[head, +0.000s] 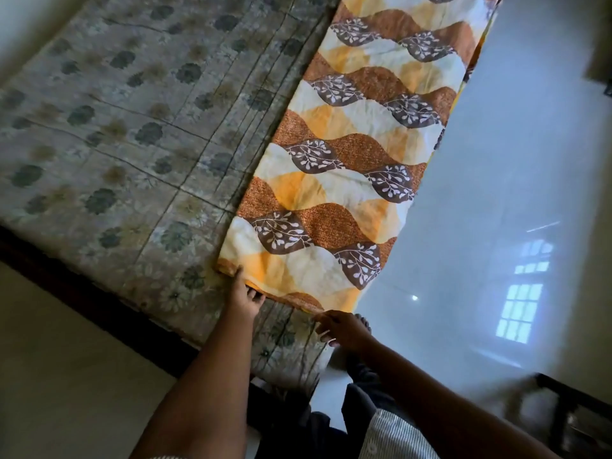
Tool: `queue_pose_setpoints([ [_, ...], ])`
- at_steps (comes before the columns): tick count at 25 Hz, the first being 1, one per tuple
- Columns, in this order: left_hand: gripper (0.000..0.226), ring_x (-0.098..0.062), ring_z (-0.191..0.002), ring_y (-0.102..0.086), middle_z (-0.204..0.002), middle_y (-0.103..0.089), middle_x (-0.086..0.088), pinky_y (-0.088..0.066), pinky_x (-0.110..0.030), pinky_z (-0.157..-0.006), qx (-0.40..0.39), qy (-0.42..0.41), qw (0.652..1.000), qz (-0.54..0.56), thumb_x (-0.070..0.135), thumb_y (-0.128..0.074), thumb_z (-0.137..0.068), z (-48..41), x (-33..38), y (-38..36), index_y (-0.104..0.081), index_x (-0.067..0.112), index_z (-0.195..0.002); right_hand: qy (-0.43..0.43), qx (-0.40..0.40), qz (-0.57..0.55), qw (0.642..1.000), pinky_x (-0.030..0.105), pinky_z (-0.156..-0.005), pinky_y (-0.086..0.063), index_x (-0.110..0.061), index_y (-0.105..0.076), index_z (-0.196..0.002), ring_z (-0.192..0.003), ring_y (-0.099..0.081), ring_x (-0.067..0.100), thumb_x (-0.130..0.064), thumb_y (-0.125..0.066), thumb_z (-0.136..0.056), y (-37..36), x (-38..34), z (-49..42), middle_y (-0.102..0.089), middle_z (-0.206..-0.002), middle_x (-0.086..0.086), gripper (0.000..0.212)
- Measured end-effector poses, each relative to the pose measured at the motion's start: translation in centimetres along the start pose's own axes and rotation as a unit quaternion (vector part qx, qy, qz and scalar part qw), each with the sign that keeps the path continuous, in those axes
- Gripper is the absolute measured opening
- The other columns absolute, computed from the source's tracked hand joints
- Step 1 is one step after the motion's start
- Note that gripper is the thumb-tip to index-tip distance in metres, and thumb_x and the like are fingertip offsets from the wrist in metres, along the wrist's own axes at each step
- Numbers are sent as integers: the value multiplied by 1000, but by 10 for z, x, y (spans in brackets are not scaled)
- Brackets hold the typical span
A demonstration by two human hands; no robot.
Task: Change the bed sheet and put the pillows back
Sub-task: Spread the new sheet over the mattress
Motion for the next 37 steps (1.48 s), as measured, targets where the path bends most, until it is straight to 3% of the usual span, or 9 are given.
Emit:
queue_pose_setpoints([
  [5,50,-22,-132,-39,-141,-43,-7,-36,-34,-102,-28,0,1000,-1,23,-58,-91,-14,28,-2,-42,8,-136,-76,64,-304,947,24,-59,-45,-4,-61,-80,-59,-58,17,-46,-45,-94,-35,17,-9,-63,-59,6,47],
  [9,30,-21,-128,-44,-139,-46,-11,-44,-32,-88,-112,-26,993,-29,12,-59,-90,-11,40,27,-52,8,-118,3,95,-598,795,26,-82,-51,5,-61,-85,-46,-65,14,-51,-45,-92,-69,14,-25,-62,-57,12,58],
  [11,32,-23,-126,-47,-137,-49,-12,-45,-34,-84,-143,-46,988,-39,10,-60,-88,-7,51,33,-51,6,-119,61,158,-698,696,24,-71,-54,-5,-53,-116,-84,-70,16,-46,-57,-87,-70,9,-26,-64,-96,9,51],
  [13,48,-23,-124,-49,-136,-50,-12,-46,-36,-81,-163,-68,983,-50,8,-62,-87,-2,63,35,-44,5,-131,100,220,-718,652,22,-50,-53,-11,-56,-108,-76,-69,12,-33,-66,-85,-57,2,-16,-68,-86,1,33],
  [17,55,-25,-123,-50,-135,-51,-12,-48,-38,-81,-162,-97,980,-57,6,-63,-85,6,85,44,-42,8,-136,116,322,-637,690,18,-38,-50,-11,-53,-84,-34,-57,5,-10,-71,-80,-45,1,23,-63,-65,2,19],
  [20,46,-24,-123,-50,-134,-52,-12,-48,-37,-85,-149,-112,981,-60,5,-62,-86,16,98,59,-48,6,-130,145,327,-606,710,19,-43,-52,-7,-56,-82,-34,-54,6,-5,-69,-81,-68,4,49,-64,-62,4,13],
  [23,31,-23,-123,-50,-133,-52,-12,-45,-36,-94,-138,-115,982,-66,6,-62,-87,29,106,85,-55,4,-117,176,320,-594,717,21,-46,-54,2,-59,-97,-48,-65,13,-1,-63,-85,-94,0,77,-66,-90,16,13],
  [26,43,-23,-121,-52,-133,-53,-12,-46,-35,-91,-126,-125,982,-59,7,-63,-86,42,107,122,-49,3,-127,159,355,-550,739,28,-60,-58,4,-58,-82,-71,-69,29,-4,-67,-82,-121,10,103,-65,-104,25,12],
  [37,44,-21,-118,-54,-129,-56,-10,-48,-33,-83,-108,-107,986,-65,6,-68,-82,58,67,247,-53,3,-123,128,373,-500,771,21,-42,-51,1,-50,-70,-43,-62,18,-4,-68,-82,-201,99,144,-59,-58,12,23],
])
Point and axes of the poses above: each hand's wrist, its own z-axis away from the middle knuckle, its own y-axis out of the back of the hand, x = y × z, the point moved 5 cm from there along -z, towards the middle knuckle
